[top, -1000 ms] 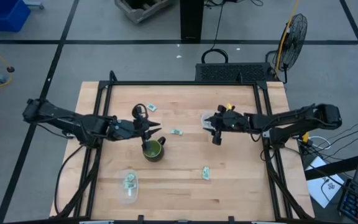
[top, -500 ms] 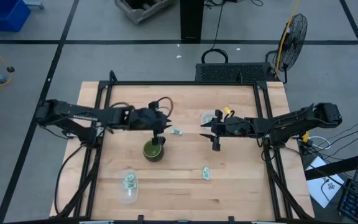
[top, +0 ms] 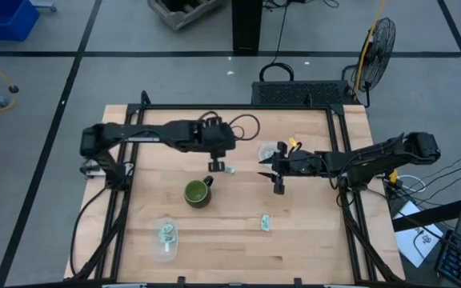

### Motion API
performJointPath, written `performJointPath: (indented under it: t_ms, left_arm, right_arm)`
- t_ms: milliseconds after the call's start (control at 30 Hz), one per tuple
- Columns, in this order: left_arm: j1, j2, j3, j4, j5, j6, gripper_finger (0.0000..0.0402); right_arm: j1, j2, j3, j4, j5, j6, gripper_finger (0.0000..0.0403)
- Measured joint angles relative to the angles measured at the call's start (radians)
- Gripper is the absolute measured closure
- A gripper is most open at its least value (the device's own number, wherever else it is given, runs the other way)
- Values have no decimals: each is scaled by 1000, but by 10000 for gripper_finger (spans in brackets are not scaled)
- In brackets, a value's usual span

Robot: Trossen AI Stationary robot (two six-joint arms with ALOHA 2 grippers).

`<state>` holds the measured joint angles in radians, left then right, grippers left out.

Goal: Pick and place Stevia / Truvia into bins
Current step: Put the white stevia packet into the rectangle transparent container

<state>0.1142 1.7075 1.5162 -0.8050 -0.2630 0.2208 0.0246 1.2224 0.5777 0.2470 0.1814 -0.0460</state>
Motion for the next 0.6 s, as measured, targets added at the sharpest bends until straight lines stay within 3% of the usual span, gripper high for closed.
performJointPath:
  t_ms: [200, 400, 600]
  left_arm:
    - [4, 57, 0, -5, 11, -115, 313]
    - [2, 70, 0, 35, 137, -159, 313]
    - [-2, 131, 0, 40, 163, -178, 313]
  right_arm:
    - [0, -1, -1, -50, 0, -3, 232]
    - [0, -55, -1, -134, 0, 10, 232]
    - [7, -182, -1, -369, -2, 175, 232]
